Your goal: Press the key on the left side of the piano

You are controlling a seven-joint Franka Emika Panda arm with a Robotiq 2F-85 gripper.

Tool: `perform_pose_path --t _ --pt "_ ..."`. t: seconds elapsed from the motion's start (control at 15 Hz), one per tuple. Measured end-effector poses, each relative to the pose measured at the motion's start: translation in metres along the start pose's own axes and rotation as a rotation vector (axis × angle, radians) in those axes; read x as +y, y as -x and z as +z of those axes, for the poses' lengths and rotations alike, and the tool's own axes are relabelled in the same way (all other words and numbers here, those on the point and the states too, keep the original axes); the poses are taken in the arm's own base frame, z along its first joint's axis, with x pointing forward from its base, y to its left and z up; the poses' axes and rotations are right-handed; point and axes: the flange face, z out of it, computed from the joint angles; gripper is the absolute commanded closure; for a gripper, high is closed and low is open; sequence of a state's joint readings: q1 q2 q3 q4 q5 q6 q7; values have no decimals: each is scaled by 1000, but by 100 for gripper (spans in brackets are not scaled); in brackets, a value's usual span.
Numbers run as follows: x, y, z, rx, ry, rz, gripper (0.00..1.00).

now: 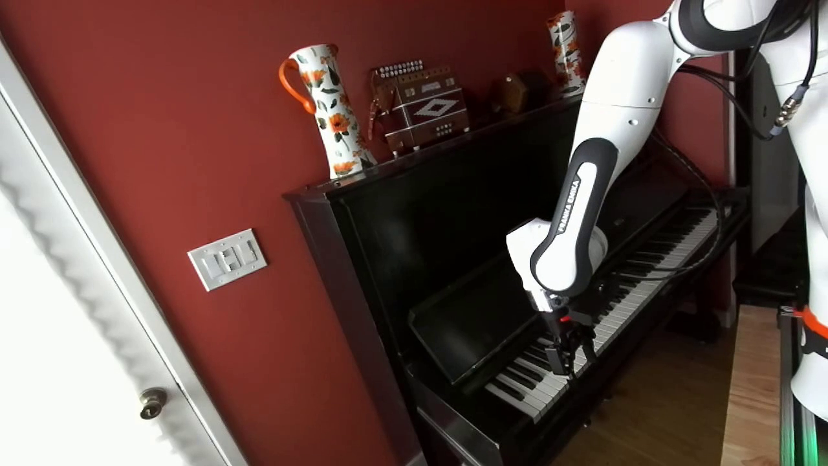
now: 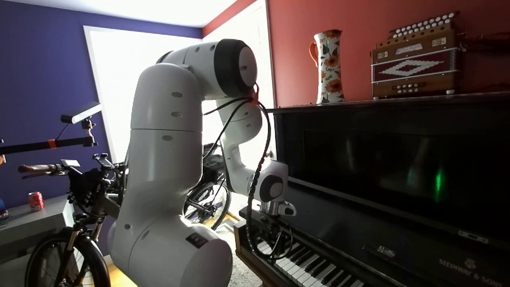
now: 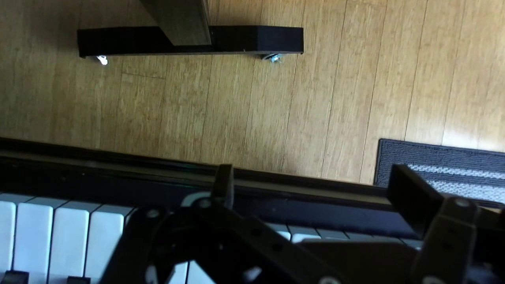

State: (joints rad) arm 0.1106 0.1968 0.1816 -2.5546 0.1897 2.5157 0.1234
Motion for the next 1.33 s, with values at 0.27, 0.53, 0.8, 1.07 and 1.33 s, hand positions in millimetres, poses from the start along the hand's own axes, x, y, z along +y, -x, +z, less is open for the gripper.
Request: perform_pose_path --t 0.27,0.53,0.8,1.07,1.33 --pt "1 -8 -5 65 4 -11 26" --pt "7 -15 -9 128 12 -19 58" --pt "14 -19 -4 152 15 -14 87" --pt "20 -22 5 171 16 -6 100" --pt "29 -25 11 185 33 -15 100"
